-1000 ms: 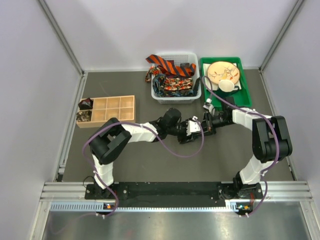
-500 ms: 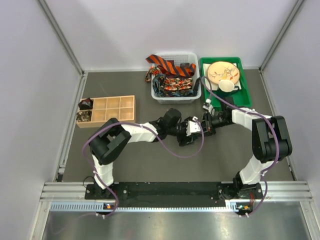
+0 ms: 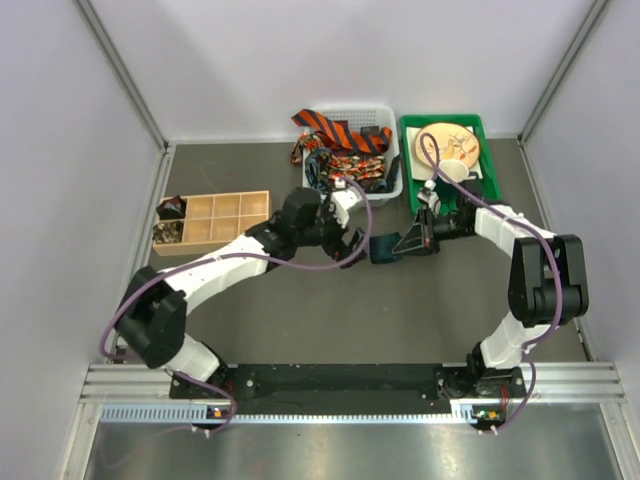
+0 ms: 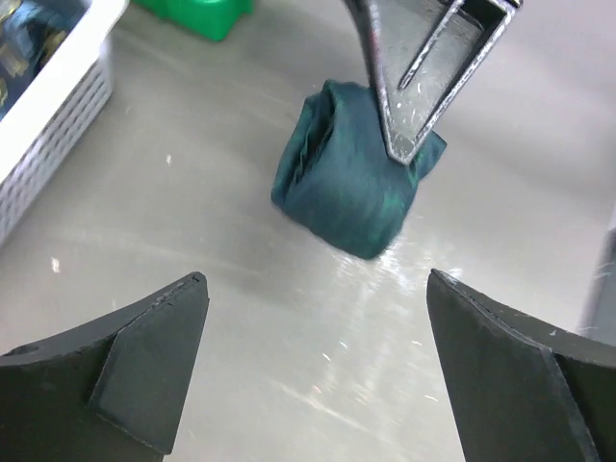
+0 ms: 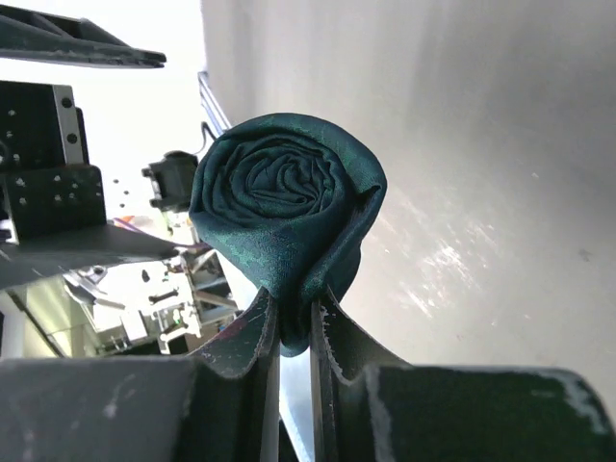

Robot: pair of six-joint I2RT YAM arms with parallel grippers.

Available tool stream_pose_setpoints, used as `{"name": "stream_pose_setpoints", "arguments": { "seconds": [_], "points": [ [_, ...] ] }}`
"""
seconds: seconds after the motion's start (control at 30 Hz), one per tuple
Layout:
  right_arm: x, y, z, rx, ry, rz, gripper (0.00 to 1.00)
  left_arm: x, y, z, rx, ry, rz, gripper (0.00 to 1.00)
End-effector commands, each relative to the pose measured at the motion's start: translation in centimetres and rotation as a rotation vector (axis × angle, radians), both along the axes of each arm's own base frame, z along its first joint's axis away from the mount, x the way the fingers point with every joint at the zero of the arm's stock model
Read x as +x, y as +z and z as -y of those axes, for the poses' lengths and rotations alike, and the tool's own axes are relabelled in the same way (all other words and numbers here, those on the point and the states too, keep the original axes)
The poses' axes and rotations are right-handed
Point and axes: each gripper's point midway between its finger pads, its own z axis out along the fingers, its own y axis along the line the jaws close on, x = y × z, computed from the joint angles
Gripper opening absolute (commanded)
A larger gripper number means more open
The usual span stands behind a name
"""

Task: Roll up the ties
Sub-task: Pick up the tie at the center of the board, then place the tie in the storage box.

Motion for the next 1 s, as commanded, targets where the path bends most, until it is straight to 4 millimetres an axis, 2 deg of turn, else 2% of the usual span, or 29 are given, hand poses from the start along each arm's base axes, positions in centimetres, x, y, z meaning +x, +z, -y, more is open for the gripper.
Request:
{"name": "stream_pose_setpoints", "arguments": {
  "seconds": [0.0, 0.03, 0.07, 0.1, 0.13, 0.17, 0.2, 0.23, 0.27, 0.33, 0.37, 0.43, 0.53, 0.57, 0.77, 0.97],
  "points": [
    [1.9, 5.5, -0.6, 0.094, -0.006, 0.129, 0.00, 1.0, 3.0, -3.4, -0.126, 0.195, -0.257, 0.99],
    [2.2, 6.1, -0.7, 0.106, -0.010, 0.138, 0.00, 0.4, 3.5, -3.5, -0.151, 0.161, -0.314, 0.99],
    [2.5, 6.7, -0.8, 0.118, -0.018, 0.140, 0.00, 0.5, 4.6, -3.6, -0.181, 0.144, -0.352, 0.99],
    [2.6, 7.4, -0.9, 0.136, -0.015, 0.149, 0.00, 0.9, 5.1, -4.5, -0.223, 0.152, -0.426, 0.99],
    [2.7, 8.0, -1.1, 0.145, -0.020, 0.143, 0.00, -0.1, 6.2, -4.1, -0.277, 0.052, -0.498, 0.99],
    [2.8, 8.4, -1.4, 0.154, -0.012, 0.153, 0.00, 0.3, 6.5, -4.7, -0.319, 0.075, -0.586, 0.99],
    [2.9, 9.1, -1.5, 0.167, -0.005, 0.164, 0.00, 0.6, 6.8, -4.4, -0.355, 0.038, -0.623, 0.99],
    [2.8, 9.5, -1.7, 0.175, -0.004, 0.156, 0.00, -0.2, 7.4, -4.4, -0.383, -0.021, -0.681, 0.99],
    [2.8, 10.0, -2.0, 0.186, 0.007, 0.165, 0.00, 0.1, 7.7, -4.6, -0.410, 0.004, -0.753, 0.99],
    [2.7, 11.0, -2.5, 0.214, 0.001, 0.139, 0.00, 0.9, 8.5, -4.3, -0.476, -0.007, -0.702, 0.99],
    [2.9, 11.5, -3.2, 0.234, 0.019, 0.179, 0.00, 0.9, 8.9, -4.2, -0.501, 0.004, -0.714, 0.99],
    [2.5, 11.9, -3.7, 0.252, 0.014, 0.144, 0.00, 1.4, 9.4, -4.1, -0.551, 0.009, -0.662, 0.99],
    [2.0, 12.8, -4.9, 0.276, 0.042, 0.164, 0.00, 1.8, 8.3, -3.6, -0.580, 0.033, -0.745, 0.99],
    [1.9, 12.9, -5.1, 0.278, 0.048, 0.169, 0.00, 1.9, 9.2, -3.4, -0.623, 0.017, -0.736, 0.99],
    [1.7, 13.9, -6.1, 0.307, 0.073, 0.189, 0.00, 0.5, 9.0, -2.0, -0.645, -0.044, -0.761, 0.99],
    [0.9, 13.8, -6.7, 0.313, 0.093, 0.178, 0.00, 0.5, 9.0, -1.3, -0.661, -0.060, -0.779, 0.99]
  ]
}}
